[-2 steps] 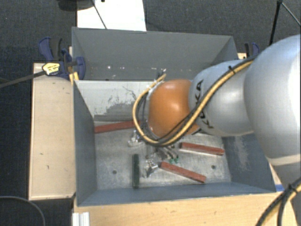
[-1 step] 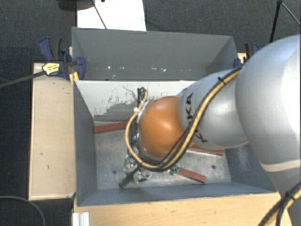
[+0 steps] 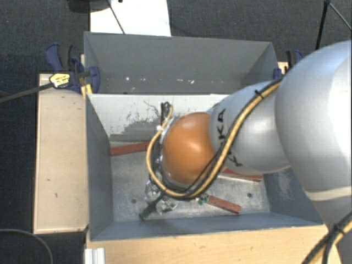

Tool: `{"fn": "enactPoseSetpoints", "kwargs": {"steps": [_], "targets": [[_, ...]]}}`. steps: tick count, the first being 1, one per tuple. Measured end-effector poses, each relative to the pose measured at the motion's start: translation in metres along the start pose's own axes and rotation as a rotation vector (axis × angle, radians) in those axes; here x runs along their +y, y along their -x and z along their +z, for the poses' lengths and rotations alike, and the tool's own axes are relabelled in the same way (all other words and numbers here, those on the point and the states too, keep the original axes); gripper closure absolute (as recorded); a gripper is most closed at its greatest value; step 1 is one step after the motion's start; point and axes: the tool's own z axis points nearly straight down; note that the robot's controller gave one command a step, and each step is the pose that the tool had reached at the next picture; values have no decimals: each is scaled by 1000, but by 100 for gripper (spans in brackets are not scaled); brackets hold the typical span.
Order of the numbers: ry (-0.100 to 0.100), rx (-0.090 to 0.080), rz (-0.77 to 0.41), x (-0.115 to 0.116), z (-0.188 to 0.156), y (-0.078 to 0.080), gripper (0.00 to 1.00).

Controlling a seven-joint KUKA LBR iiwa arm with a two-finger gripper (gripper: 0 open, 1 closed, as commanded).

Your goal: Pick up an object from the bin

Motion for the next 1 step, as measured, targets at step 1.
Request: {"fn": "enactPoseSetpoints", "kwargs": {"steps": [1], "targets": [[2, 5, 12, -28, -159, 40, 100]]}}
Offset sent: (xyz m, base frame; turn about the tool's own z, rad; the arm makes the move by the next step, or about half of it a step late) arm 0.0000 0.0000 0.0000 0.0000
